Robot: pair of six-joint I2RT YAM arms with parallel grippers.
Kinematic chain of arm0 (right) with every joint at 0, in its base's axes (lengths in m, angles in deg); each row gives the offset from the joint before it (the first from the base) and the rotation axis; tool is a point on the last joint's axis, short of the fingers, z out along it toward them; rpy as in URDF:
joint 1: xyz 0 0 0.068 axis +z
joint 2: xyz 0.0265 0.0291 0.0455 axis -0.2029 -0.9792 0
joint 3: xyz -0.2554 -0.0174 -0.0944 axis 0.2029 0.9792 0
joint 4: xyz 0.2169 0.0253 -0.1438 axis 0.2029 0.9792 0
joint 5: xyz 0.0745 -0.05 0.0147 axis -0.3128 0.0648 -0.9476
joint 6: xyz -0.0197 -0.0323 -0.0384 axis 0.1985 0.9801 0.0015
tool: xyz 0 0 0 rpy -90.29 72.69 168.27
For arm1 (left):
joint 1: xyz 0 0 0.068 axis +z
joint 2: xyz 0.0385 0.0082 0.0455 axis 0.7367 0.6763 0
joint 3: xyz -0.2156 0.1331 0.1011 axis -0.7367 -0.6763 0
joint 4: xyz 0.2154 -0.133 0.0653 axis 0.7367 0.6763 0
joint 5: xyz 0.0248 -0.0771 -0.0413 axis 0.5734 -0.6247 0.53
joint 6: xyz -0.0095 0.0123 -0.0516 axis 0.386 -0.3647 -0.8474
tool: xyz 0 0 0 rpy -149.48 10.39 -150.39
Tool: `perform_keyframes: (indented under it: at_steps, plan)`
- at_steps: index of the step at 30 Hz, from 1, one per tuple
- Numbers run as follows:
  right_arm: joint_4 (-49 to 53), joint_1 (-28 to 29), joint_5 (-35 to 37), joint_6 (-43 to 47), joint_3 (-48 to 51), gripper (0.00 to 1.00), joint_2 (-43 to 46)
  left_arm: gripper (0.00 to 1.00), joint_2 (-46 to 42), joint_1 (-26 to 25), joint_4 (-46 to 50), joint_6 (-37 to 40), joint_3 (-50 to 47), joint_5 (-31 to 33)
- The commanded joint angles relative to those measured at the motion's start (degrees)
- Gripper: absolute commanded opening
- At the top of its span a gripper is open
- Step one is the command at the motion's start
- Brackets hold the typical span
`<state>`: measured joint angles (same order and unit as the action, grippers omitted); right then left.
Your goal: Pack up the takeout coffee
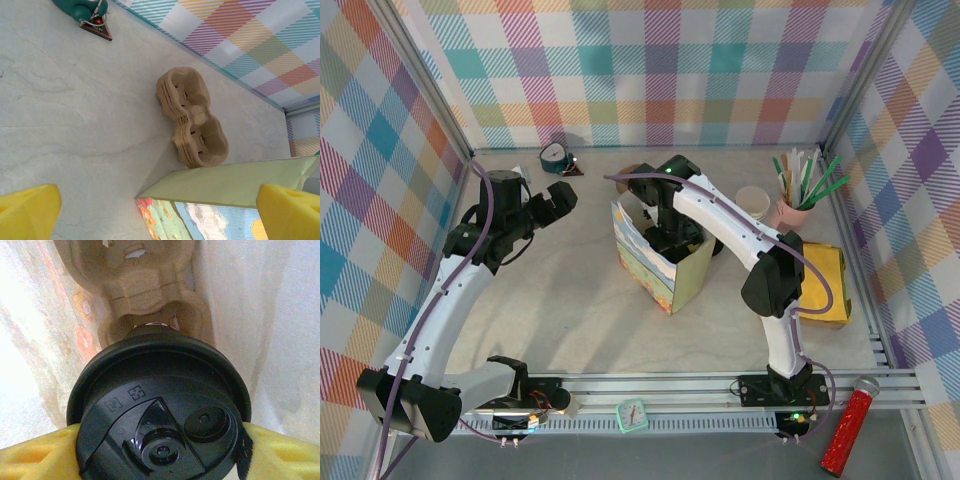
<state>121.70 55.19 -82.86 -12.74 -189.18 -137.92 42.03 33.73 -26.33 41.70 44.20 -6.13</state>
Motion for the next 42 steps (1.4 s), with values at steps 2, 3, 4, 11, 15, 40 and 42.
perform_keyframes:
  at_steps: [2, 3, 4, 11, 15, 40, 42]
  plan:
    - [1.88, -0.30, 0.70, 0.71, -1.39, 0.70, -0.36, 1.00, 0.03, 0.44, -0.58, 0.08, 0.67, -0.67]
    - [1.88, -0.33, 0.69, 0.73, -1.32, 0.70, -0.28, 1.00, 0.04, 0.44, -0.55, 0.13, 0.62, -0.69]
    - [1.80, -0.42, 0.69, 0.72, -1.28, 0.70, -0.19, 1.00, -0.04, 0.44, -0.56, 0.10, 0.59, -0.69]
    - [1.71, -0.42, 0.64, 0.62, -1.13, 0.70, -0.05, 1.00, -0.18, 0.44, -0.51, 0.13, 0.50, -0.65]
    - [1.64, -0.42, 0.66, 0.62, -1.01, 0.70, -0.10, 1.00, -0.29, 0.44, -0.47, 0.09, 0.50, -0.68]
    - [-0.67, -1.25, 0.78, 1.05, 1.66, 0.70, 0.29, 1.00, -0.06, 0.44, -0.54, 0.08, 0.59, -0.77]
    - [-0.84, -1.29, 0.77, 1.15, 1.75, 0.70, 0.26, 1.00, -0.09, 0.44, -0.50, 0.14, 0.68, -0.69]
